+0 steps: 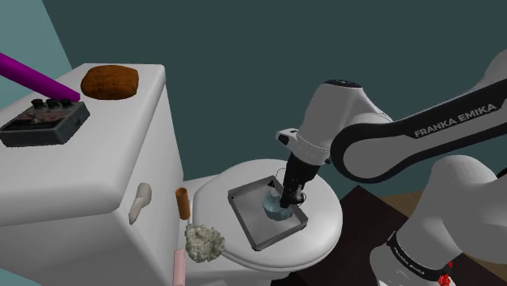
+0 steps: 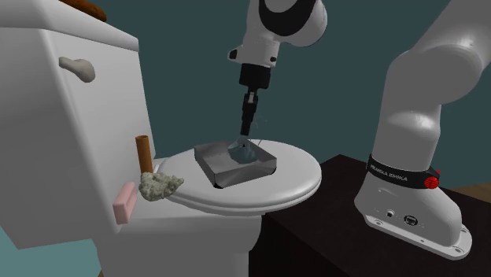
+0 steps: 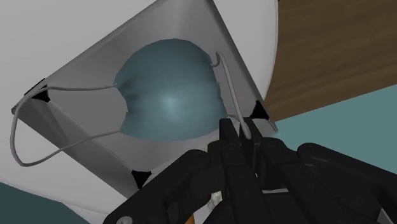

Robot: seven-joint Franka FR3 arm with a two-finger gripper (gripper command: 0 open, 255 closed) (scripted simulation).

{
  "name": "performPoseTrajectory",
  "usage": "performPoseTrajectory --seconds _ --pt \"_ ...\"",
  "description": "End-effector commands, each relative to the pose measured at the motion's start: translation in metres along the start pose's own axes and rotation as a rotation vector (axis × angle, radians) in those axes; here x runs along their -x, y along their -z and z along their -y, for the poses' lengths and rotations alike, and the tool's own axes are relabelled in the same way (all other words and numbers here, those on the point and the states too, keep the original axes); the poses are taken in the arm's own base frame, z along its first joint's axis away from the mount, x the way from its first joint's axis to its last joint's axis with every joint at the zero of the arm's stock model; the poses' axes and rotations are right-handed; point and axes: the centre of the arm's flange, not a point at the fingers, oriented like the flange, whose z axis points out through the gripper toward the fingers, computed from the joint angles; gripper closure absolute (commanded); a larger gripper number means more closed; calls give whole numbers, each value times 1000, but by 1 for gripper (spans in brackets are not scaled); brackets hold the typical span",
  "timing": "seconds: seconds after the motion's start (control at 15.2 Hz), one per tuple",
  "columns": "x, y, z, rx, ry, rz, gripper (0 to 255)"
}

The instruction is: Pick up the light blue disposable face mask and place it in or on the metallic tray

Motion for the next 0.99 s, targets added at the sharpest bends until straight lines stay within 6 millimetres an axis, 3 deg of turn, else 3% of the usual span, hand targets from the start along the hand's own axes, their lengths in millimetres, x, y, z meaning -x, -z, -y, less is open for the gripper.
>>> performPoseTrajectory --seconds 0.0,0.33,0.79,0.86,0.92 --pt "2 -10 -1 1 0 -1 255" --pt "6 -35 -3 1 0 -1 255" --pt "6 -35 -3 1 0 -1 255" --pt "6 -36 -2 1 0 -1 0" --pt "6 -36 -1 1 0 -1 0"
